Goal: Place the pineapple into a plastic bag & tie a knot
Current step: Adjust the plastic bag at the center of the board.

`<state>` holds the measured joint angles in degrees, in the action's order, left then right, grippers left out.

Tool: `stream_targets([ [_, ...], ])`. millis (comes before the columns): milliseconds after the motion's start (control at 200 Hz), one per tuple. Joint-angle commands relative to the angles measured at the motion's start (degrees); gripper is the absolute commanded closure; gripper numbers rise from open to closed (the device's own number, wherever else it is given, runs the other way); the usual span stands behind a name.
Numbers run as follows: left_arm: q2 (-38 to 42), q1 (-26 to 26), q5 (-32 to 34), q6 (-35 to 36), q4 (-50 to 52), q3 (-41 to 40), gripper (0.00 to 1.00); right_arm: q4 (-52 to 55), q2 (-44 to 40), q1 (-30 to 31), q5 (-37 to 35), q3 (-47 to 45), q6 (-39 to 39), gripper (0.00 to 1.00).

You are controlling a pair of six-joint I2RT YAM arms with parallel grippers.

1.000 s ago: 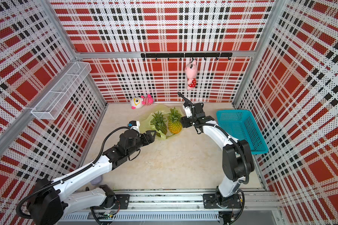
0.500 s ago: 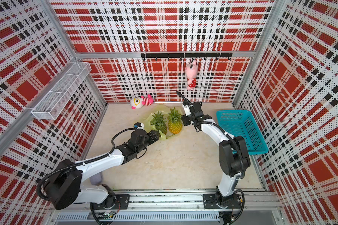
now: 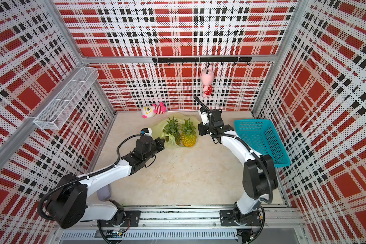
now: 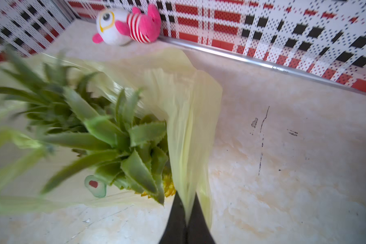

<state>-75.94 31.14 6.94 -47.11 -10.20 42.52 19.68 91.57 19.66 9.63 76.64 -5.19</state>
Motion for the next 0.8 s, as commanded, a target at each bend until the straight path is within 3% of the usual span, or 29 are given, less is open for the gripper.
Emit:
stream_targets([
  [0,4.7,-1.1,-4.1,5.3,0.2,3.4,1.0,2.9,-5.5,-0.3,1.1,2.9,-2.2,1.0],
  [225,7.9,-4.1,-9.4,7.6,1.8,6.1,1.0,7.3,-7.4,-0.5,-2.3,8.4,-4.4,1.0],
  [576,5.3,-8.3,-15.6,9.3,4.4,16.0,1.0,12.0,-5.7,-0.8,-12.3,20.1,-7.9,1.0],
  [797,5.3,-8.9,-16.7,7.7,4.3,12.6,1.0,18.0,-1.9,-1.6,-11.8,22.5,-8.9,1.0],
])
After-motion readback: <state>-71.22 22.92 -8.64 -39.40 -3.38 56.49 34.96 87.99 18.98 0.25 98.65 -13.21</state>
